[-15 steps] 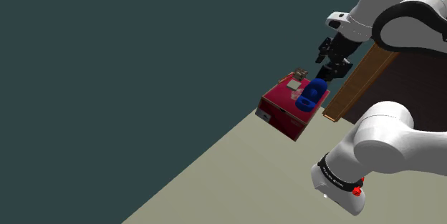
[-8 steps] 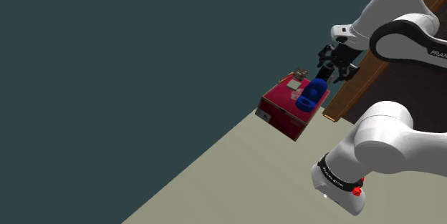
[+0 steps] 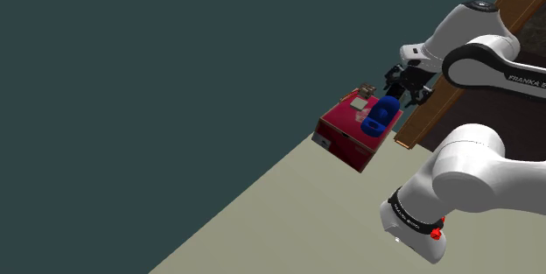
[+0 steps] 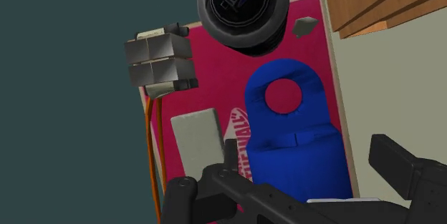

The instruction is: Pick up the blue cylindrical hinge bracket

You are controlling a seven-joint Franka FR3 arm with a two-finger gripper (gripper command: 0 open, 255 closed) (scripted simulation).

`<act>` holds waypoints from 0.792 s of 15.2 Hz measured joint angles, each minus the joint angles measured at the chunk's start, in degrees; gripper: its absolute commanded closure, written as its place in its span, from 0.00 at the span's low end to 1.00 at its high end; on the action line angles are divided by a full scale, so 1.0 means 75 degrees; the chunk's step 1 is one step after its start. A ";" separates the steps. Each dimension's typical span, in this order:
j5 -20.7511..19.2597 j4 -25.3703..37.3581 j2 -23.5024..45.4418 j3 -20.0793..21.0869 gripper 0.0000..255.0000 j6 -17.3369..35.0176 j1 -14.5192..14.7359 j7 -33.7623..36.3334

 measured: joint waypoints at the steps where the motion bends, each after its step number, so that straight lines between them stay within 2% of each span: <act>1: -0.0143 -0.0104 0.0062 -0.0146 0.00 0.0157 -0.0022 0.0045; 2: -0.0199 -0.0138 0.0078 -0.0200 0.00 0.0209 -0.0037 0.0050; 3: -0.0228 -0.0157 0.0086 -0.0226 1.00 0.0237 -0.0044 0.0055; 12: -0.0253 -0.0169 0.0070 -0.0239 1.00 0.0268 -0.0062 0.0049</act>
